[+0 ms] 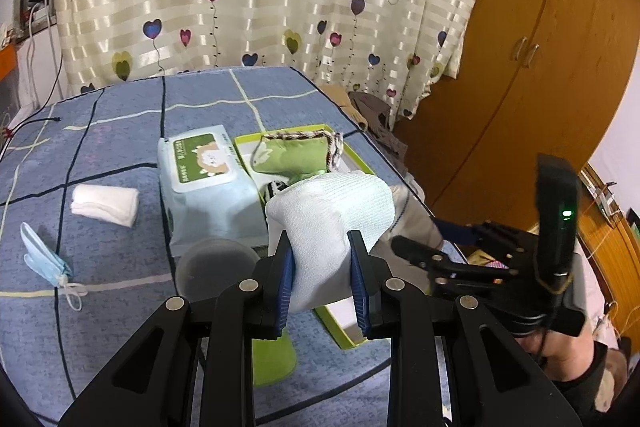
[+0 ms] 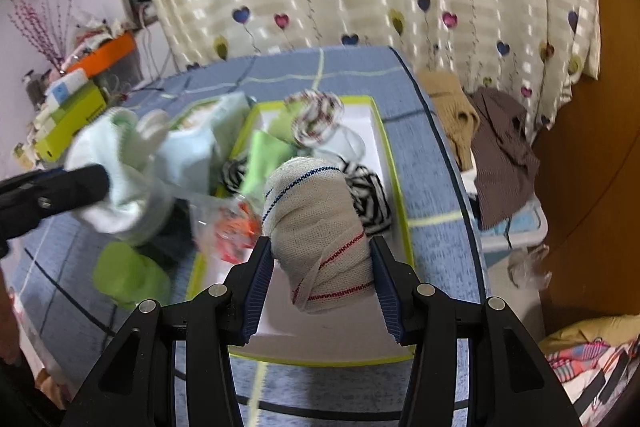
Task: Organize soft objects
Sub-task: 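Carry the white cloth and rolled bandage over the white tray box, then open the right tool to drop the bandage while the left tool lowers the cloth into the tray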
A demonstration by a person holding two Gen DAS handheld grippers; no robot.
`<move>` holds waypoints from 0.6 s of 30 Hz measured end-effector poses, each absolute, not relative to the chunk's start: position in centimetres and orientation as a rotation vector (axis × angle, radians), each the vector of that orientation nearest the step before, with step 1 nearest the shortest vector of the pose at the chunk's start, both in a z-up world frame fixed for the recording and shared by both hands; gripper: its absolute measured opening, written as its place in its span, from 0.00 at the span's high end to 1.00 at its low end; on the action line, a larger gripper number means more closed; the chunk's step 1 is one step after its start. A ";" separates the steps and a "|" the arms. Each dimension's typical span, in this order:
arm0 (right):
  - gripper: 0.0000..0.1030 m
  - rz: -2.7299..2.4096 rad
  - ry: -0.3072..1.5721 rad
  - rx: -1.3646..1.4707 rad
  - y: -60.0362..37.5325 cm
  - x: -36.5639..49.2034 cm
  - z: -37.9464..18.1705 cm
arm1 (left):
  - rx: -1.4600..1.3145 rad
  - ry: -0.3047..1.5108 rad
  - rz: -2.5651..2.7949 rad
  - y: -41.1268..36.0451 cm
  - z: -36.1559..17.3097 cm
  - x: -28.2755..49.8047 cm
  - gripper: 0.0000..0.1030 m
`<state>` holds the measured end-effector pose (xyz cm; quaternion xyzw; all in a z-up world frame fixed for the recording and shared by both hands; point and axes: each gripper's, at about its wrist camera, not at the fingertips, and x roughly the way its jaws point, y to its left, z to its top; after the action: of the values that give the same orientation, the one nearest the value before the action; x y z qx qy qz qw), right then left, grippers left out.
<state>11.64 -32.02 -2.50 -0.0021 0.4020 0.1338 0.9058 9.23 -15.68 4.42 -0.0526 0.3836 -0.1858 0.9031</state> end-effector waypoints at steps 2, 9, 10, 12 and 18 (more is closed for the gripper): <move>0.53 0.264 0.844 -0.005 -32.2 12.0 -3.2 | -0.107 0.798 -0.386 -16.0 4.3 9.3 0.74; 0.51 0.251 0.877 -0.019 -32.4 12.9 -4.8 | -0.096 0.833 -0.394 -17.0 3.3 10.0 0.74; 0.51 0.253 0.872 -0.025 -32.5 12.8 -4.7 | -0.092 0.839 -0.396 -17.3 3.1 10.1 0.74; 0.51 0.262 0.858 -0.019 -32.7 12.5 -4.3 | -0.088 0.847 -0.401 -17.6 2.9 10.2 0.74; 0.50 0.270 0.826 -0.018 -33.5 11.6 -3.3 | -0.066 0.874 -0.423 -19.1 2.1 10.5 0.74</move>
<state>11.62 -33.45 -3.26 -0.0088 0.3999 0.1309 0.9071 10.51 -19.09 2.12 -0.0319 0.4200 -0.2035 0.8839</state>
